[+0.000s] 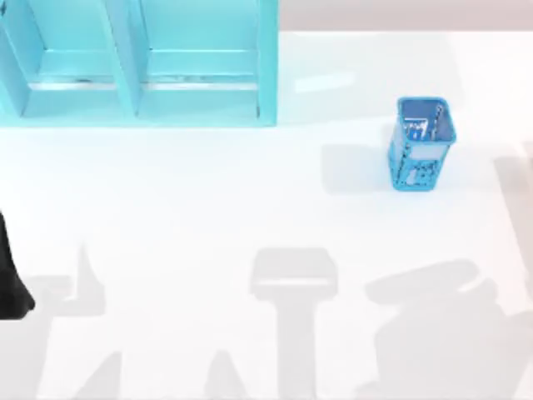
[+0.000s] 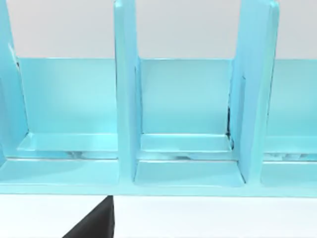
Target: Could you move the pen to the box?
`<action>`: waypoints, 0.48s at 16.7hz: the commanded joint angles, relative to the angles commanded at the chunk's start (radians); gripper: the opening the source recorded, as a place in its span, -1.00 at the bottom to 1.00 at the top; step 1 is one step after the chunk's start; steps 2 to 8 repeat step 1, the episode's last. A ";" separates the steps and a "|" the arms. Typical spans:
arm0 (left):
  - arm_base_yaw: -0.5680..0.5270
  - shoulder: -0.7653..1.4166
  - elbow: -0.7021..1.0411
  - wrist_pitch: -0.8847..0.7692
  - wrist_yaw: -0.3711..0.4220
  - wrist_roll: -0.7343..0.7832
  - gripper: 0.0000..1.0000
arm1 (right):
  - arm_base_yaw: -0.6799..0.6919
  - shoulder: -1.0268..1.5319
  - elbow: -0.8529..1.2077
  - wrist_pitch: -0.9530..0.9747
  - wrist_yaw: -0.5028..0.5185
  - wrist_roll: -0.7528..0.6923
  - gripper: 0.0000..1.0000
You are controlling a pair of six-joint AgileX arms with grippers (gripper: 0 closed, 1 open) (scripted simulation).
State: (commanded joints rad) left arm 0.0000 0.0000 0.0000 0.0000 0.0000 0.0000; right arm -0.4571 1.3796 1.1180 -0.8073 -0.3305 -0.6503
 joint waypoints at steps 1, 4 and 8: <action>0.000 0.000 0.000 0.000 0.000 0.000 1.00 | 0.000 0.000 0.000 0.000 0.000 0.000 1.00; 0.000 0.000 0.000 0.000 0.000 0.000 1.00 | 0.000 0.000 0.000 0.000 0.000 0.000 1.00; 0.000 0.000 0.000 0.000 0.000 0.000 1.00 | 0.000 0.000 0.000 0.000 0.000 0.000 1.00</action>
